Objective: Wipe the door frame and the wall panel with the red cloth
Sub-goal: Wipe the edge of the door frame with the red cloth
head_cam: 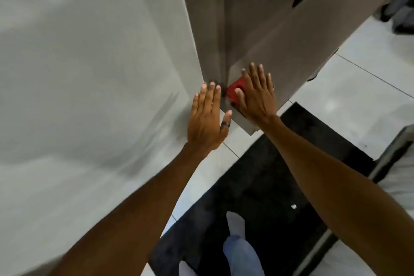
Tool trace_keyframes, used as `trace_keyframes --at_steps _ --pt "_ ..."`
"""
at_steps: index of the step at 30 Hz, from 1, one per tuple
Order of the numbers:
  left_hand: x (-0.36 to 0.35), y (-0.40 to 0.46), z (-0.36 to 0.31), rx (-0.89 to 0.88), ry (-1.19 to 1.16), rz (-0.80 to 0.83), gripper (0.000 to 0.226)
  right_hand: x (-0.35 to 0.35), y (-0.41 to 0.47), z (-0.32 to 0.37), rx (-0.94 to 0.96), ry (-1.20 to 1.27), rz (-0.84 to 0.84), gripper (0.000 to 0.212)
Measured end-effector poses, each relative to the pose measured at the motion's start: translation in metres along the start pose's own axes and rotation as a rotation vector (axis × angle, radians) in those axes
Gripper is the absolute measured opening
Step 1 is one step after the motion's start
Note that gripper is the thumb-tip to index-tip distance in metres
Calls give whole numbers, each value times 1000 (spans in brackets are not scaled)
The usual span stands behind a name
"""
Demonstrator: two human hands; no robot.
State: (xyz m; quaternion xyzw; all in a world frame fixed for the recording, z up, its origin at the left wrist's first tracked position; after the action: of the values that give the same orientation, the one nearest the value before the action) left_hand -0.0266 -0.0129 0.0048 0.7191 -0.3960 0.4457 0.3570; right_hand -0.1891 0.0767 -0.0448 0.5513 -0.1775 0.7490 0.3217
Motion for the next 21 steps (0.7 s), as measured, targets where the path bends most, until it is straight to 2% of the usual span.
trace_keyframes --at_steps 4,9,11,13,15,18,21 --pt "-19 6 22 20 58 78 72 -28 0 -14 -55 -148 114 83" --pt "-13 -32 32 54 80 130 70 -22 -27 -3 -64 -231 227 104" --pt "2 -51 32 70 76 121 69 -19 -48 12 -126 -203 228 99" --pt "25 -73 32 65 73 82 69 -11 -68 34 -180 -140 211 83" --pt "57 -100 39 74 83 44 72 1 -89 64 -267 33 209 65" --pt "106 -123 55 79 84 -25 74 16 -116 113 -492 528 191 37" --pt "177 -149 77 48 122 -154 71 39 -138 199 -498 970 126 33"
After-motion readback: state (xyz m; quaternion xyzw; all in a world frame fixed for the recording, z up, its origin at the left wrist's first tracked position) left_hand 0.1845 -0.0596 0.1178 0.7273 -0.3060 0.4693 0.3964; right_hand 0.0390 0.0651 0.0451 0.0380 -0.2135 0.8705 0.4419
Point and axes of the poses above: each hand's wrist, its own y-axis towards the middle knuckle, its own x-axis out of the back of the hand, z = x × y, the point moved 3 cm from there along y, towards the middle knuckle, and after that the axes turned 7 degrees about -y, right-handed, at the moved point
